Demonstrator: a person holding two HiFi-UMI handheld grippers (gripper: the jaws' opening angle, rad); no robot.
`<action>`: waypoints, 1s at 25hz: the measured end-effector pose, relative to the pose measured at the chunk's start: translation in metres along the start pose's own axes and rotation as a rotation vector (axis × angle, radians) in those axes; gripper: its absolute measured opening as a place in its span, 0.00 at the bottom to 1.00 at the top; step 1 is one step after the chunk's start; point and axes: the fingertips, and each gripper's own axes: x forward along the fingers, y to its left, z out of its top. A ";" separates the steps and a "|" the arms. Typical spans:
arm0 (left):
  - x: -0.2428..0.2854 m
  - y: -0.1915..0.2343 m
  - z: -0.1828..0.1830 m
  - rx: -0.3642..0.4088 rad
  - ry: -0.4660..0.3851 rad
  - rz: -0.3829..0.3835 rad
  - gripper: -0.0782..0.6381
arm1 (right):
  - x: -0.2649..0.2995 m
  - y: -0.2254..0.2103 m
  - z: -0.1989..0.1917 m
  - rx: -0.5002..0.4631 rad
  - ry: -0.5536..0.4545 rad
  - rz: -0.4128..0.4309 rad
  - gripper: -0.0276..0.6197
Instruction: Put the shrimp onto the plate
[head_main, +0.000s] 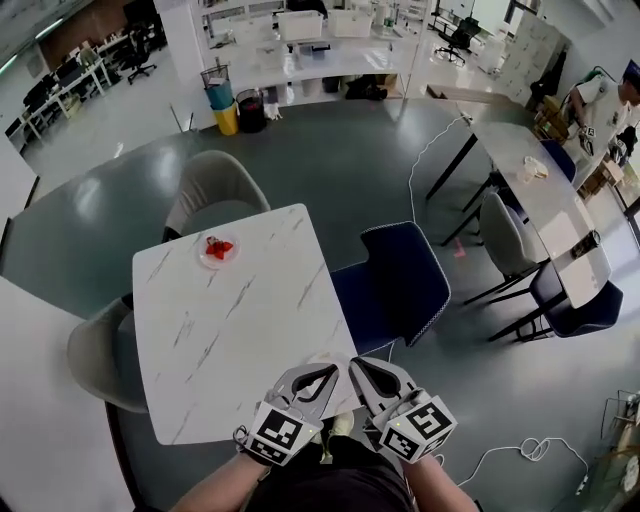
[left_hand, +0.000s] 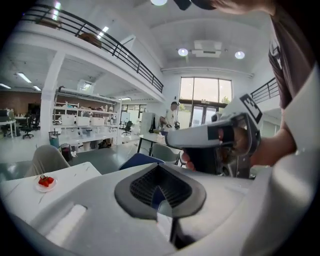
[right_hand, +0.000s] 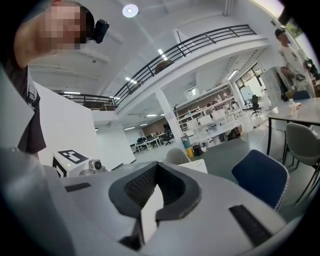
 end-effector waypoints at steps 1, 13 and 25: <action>-0.005 0.000 0.009 -0.020 -0.023 0.010 0.12 | -0.001 0.004 0.004 -0.010 0.000 0.005 0.05; -0.053 -0.010 0.089 -0.078 -0.233 0.063 0.12 | -0.008 0.051 0.062 -0.116 -0.080 0.072 0.05; -0.075 -0.021 0.129 -0.074 -0.358 0.076 0.12 | -0.024 0.062 0.095 -0.192 -0.156 0.075 0.05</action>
